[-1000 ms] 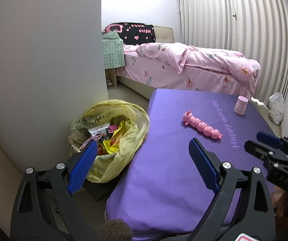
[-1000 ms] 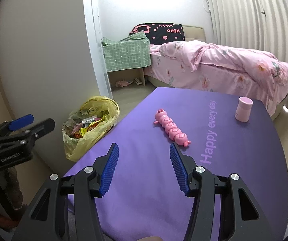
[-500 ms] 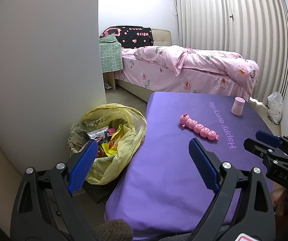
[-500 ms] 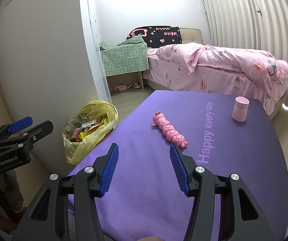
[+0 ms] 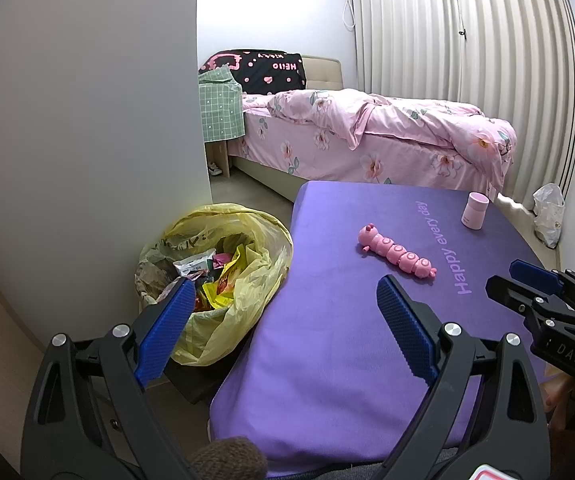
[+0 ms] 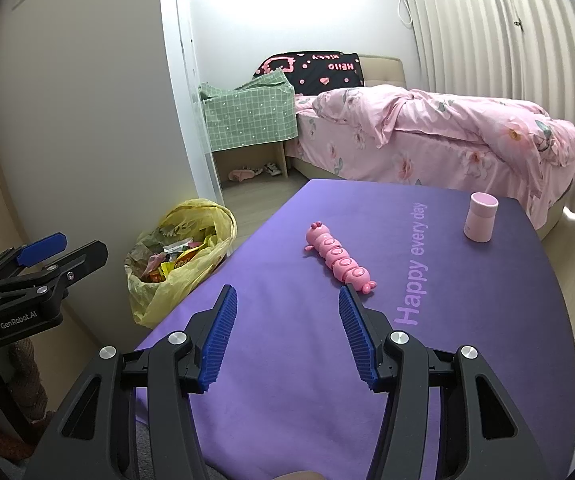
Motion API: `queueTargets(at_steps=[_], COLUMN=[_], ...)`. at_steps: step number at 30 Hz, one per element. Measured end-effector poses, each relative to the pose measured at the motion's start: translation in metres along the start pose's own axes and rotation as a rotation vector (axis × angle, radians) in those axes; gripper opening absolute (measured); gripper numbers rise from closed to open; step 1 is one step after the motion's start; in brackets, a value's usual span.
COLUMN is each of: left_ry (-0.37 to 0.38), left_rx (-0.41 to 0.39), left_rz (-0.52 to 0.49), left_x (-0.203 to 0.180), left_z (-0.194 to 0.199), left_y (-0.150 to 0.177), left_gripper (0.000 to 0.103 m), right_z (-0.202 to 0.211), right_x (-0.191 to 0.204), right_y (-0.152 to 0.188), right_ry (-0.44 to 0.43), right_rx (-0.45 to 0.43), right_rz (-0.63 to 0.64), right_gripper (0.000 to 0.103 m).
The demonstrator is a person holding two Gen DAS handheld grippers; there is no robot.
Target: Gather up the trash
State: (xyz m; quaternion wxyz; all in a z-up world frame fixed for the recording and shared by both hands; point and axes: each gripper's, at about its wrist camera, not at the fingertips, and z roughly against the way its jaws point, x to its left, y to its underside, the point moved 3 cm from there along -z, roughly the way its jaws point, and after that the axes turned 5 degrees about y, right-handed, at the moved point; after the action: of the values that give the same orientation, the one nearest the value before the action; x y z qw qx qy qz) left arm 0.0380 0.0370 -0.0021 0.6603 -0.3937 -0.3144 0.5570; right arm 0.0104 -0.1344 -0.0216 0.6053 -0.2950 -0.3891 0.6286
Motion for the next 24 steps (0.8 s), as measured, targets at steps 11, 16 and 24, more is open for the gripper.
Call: queueTargets(at_steps=[11, 16, 24], left_ry=[0.0, -0.001, -0.001], left_rx=[0.001, 0.002, 0.003], left_rz=[0.0, 0.002, 0.001], left_x=[-0.0008, -0.0022, -0.002], left_z=[0.0, 0.0003, 0.0003], left_y=[0.0002, 0.0014, 0.0011], left_gripper=[0.088, 0.088, 0.088], right_z=[-0.0002, 0.0011, 0.0016], right_x=[0.0, -0.0001, -0.0003], right_y=[0.0, -0.0002, -0.0008], right_ry=[-0.002, -0.001, -0.001], right_rx=[0.001, -0.003, -0.004], right_rz=[-0.001, 0.0, -0.002], right_gripper=[0.05, 0.05, 0.05])
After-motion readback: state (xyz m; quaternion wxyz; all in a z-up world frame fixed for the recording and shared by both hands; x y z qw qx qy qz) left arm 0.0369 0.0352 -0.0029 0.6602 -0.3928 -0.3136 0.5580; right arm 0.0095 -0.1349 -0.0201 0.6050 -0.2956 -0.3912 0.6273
